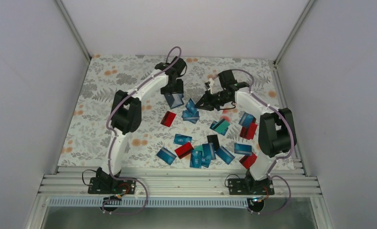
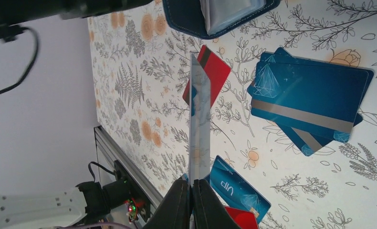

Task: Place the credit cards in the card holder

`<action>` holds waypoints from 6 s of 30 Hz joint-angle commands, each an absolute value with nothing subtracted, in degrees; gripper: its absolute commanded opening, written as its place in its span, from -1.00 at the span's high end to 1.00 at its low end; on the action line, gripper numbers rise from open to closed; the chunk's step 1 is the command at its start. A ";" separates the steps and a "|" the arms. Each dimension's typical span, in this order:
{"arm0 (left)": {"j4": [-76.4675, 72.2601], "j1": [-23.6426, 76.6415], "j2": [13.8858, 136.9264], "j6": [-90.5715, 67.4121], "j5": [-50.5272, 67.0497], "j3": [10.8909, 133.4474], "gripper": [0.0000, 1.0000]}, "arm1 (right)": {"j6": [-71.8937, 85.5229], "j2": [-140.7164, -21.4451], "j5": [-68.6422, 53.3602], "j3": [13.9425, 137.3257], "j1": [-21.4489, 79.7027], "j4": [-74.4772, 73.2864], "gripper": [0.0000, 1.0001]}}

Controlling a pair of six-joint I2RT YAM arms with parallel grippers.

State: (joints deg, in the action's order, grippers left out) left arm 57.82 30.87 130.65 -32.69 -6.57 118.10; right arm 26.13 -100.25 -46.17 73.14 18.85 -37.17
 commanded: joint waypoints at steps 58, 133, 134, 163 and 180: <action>7.26 22.70 74.27 -61.02 31.38 66.07 -0.34 | 75.12 -90.32 -59.07 79.19 20.83 0.18 0.92; 33.20 21.18 87.52 -31.34 19.22 70.65 0.95 | 19.20 -119.08 -21.39 100.60 35.39 -53.34 -0.30; 33.18 21.14 87.87 -31.07 19.10 70.28 0.95 | 19.02 -119.99 -20.48 101.18 35.82 -53.64 -0.30; 34.02 24.19 90.32 -28.30 20.66 70.36 0.95 | 17.20 -129.21 -19.55 106.20 36.65 -53.60 0.91; 43.97 29.15 98.14 -28.27 11.83 80.40 0.95 | 18.50 -121.51 -25.21 107.19 33.55 -58.52 0.92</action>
State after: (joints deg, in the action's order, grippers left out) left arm 41.19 28.40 96.18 -27.81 14.41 79.31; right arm 18.46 -123.74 -24.08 105.49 33.67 -56.03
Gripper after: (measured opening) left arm 0.026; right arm 0.043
